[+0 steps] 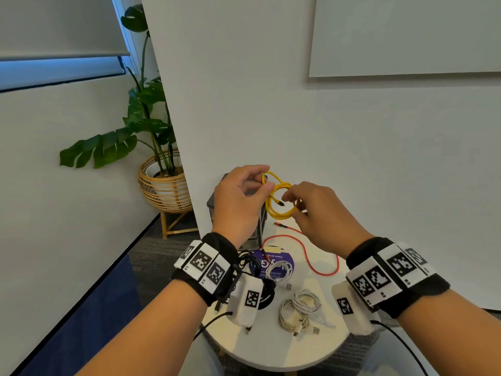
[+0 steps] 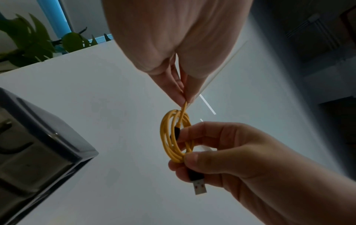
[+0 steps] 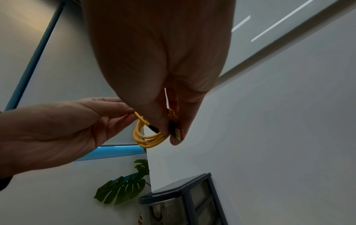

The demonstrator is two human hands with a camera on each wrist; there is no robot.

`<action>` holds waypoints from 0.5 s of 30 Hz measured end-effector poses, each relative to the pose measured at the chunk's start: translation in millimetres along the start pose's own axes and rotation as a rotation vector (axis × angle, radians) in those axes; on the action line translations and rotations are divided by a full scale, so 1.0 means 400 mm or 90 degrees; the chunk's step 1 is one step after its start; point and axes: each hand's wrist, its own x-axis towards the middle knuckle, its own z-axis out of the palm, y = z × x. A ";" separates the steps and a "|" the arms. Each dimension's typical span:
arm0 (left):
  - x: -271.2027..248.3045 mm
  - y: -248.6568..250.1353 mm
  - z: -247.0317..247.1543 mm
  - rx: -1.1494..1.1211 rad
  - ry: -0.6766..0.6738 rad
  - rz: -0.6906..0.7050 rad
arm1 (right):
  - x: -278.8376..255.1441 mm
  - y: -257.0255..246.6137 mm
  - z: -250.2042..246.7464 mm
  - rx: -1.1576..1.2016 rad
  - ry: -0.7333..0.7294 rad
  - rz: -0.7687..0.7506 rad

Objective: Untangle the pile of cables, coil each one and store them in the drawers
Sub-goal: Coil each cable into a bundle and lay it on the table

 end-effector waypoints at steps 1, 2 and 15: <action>-0.001 -0.002 0.003 0.019 -0.001 0.015 | 0.002 0.001 -0.001 0.011 0.006 0.003; -0.003 -0.006 0.005 0.042 -0.003 0.032 | 0.004 0.002 -0.003 0.023 0.013 0.007; 0.001 -0.018 0.011 -0.037 -0.150 -0.102 | 0.003 0.008 -0.014 0.283 0.061 0.029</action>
